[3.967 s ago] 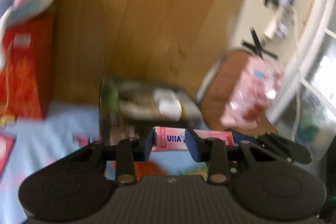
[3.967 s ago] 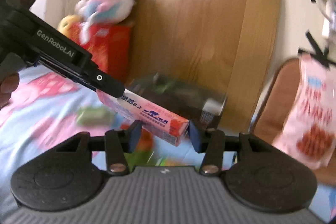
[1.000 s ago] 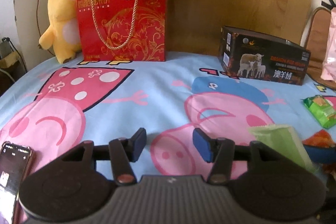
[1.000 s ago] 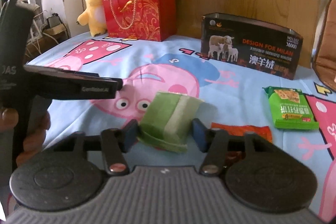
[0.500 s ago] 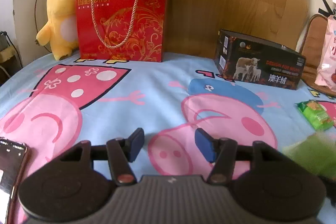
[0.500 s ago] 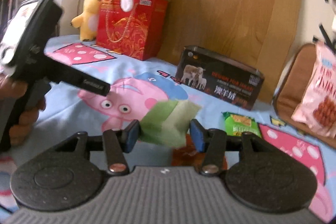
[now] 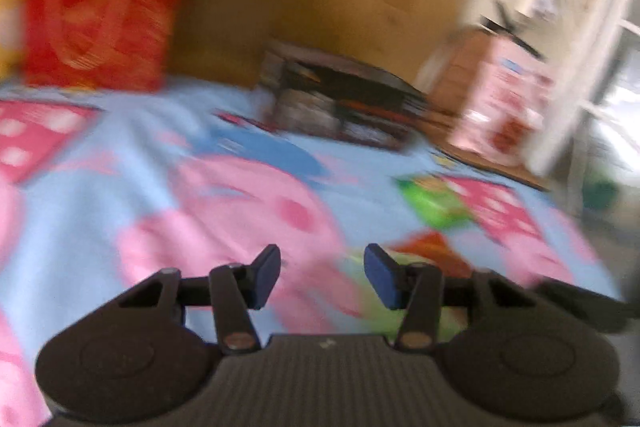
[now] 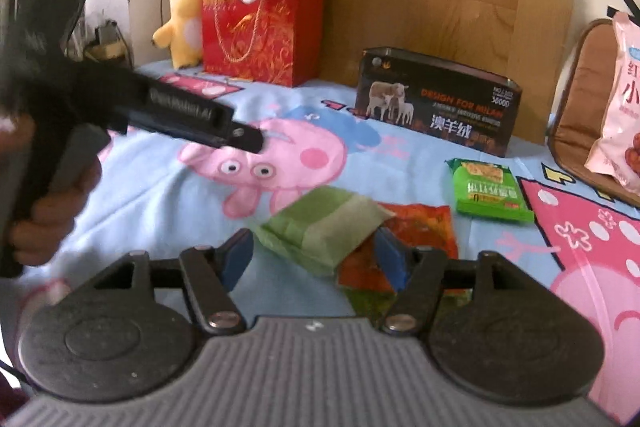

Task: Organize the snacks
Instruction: 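Grasp the green square pack with the left tool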

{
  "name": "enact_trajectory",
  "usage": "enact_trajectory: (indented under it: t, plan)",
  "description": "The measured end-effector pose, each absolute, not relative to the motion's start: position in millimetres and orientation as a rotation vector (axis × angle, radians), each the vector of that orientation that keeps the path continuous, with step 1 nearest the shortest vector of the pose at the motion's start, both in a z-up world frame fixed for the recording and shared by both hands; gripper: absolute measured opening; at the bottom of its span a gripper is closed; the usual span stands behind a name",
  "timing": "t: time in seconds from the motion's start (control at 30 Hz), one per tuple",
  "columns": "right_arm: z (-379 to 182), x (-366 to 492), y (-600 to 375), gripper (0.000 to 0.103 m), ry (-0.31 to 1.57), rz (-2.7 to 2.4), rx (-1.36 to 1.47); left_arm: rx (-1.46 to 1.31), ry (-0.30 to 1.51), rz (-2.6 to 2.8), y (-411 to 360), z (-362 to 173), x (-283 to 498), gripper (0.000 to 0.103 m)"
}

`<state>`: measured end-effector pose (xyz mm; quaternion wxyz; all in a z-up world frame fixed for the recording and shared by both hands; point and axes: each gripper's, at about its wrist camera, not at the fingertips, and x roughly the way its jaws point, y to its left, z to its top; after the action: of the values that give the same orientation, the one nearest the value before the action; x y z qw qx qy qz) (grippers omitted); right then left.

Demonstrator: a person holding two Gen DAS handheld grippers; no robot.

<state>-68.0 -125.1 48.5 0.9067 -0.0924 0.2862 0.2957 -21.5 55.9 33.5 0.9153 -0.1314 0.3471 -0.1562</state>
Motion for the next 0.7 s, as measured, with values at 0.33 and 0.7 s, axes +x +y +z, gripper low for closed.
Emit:
enact_trajectory:
  t: [0.33, 0.7]
  plan:
    - [43, -64, -126, 0.047, 0.576, 0.628, -0.239, -0.359, 0.850, -0.455, 34, 19, -16, 0.041]
    - [87, -17, -126, 0.038, 0.381, 0.594, -0.215, -0.306, 0.671, -0.428, 37, 96, 36, 0.034]
